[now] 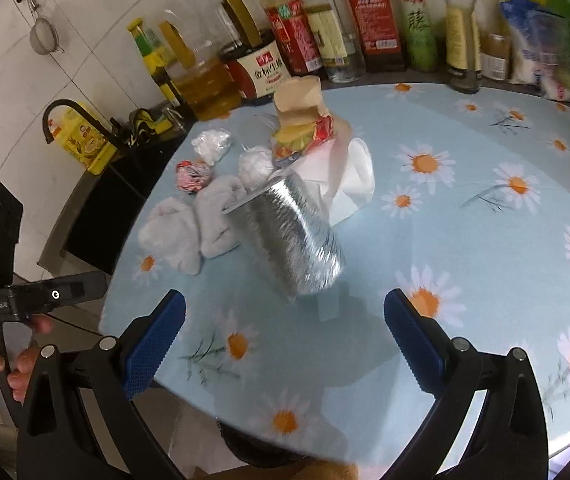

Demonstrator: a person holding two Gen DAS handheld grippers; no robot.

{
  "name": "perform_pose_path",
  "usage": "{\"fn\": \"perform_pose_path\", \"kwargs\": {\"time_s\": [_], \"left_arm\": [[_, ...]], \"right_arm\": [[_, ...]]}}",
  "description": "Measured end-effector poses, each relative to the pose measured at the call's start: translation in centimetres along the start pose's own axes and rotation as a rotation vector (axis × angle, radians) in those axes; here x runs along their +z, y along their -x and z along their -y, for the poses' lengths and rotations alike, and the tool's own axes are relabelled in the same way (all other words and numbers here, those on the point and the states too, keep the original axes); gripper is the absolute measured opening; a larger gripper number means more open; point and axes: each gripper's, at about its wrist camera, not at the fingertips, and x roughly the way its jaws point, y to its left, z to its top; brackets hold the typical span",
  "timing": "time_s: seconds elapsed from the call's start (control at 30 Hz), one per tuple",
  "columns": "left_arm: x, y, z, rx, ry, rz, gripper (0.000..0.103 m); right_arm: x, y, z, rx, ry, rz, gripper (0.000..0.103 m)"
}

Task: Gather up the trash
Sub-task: 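Grasp the grey knit cloth with the left tool while the right tool grasps the foil-wrapped cylinder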

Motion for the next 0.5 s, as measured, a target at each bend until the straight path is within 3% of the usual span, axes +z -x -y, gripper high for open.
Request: {"fn": "perform_pose_path", "kwargs": {"time_s": [0.13,0.33,0.5], "left_arm": [[1.4,-2.0,0.6,0.024,-0.006,0.001,0.095],[2.8,-3.8,1.0,0.082,-0.027,0.029,0.095],[3.1,-4.9,0.2,0.087,0.011,0.026,0.08]], "right_arm": [[1.3,-2.0,0.1,0.016,0.053,-0.012,0.096],[2.5,-3.8,0.8,0.046,0.061,-0.048,0.075],[2.6,-4.3,1.4,0.062,0.068,-0.063,0.068]]}}
